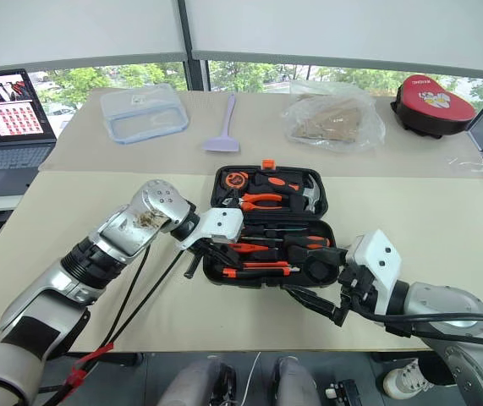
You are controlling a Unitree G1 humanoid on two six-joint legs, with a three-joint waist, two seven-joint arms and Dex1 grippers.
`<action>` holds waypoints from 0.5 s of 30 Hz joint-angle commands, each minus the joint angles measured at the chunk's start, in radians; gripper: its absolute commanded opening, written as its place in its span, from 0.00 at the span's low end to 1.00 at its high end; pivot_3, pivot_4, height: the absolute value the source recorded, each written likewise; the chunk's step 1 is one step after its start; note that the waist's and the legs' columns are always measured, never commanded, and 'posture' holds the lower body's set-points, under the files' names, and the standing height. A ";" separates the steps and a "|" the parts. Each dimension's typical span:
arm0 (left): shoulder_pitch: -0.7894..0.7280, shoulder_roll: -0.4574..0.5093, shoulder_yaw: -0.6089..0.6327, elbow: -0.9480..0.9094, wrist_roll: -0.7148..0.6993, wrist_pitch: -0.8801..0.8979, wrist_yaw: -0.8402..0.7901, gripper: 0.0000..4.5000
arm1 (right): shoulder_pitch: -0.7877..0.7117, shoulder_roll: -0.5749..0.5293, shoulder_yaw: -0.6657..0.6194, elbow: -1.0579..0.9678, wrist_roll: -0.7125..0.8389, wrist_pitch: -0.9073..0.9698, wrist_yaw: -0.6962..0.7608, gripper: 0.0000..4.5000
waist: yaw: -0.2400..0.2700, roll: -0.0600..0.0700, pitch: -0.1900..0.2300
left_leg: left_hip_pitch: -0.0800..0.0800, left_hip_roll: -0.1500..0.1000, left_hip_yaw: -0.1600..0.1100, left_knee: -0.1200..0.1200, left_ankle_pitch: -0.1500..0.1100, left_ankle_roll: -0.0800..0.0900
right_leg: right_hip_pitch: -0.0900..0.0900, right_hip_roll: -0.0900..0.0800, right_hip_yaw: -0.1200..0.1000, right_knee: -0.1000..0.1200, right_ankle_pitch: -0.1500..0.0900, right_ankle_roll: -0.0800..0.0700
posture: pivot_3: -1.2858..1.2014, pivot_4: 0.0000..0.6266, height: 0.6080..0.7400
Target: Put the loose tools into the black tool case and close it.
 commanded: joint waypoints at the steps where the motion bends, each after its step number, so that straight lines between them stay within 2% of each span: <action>1: 0.044 0.006 -0.067 0.018 0.091 -0.084 0.018 0.01 | -0.001 -0.003 -0.039 -0.024 0.019 -0.004 -0.010 1.00 | 0.000 0.000 -0.001 | 0.000 0.000 0.000 0.000 0.000 0.000 | 0.000 0.000 0.000 0.000 0.000 0.000 | 0.52 0.24 0.91; 9: 0.067 -0.009 -0.049 0.029 0.109 -0.090 0.015 0.01 | 0.017 -0.015 -0.060 -0.029 0.035 0.004 -0.009 1.00 | -0.002 0.000 -0.005 | 0.001 0.001 0.000 0.000 0.000 0.000 | 0.000 0.000 0.000 0.000 0.000 0.000 | 0.52 0.24 0.91; 15: 0.101 -0.023 -0.028 -0.020 0.071 -0.037 0.003 0.01 | 0.038 -0.021 -0.060 -0.041 0.041 0.006 -0.005 1.00 | -0.005 0.000 -0.006 | 0.001 0.001 0.000 -0.001 0.000 0.000 | 0.000 0.000 0.000 0.000 0.000 0.000 | 0.52 0.24 0.91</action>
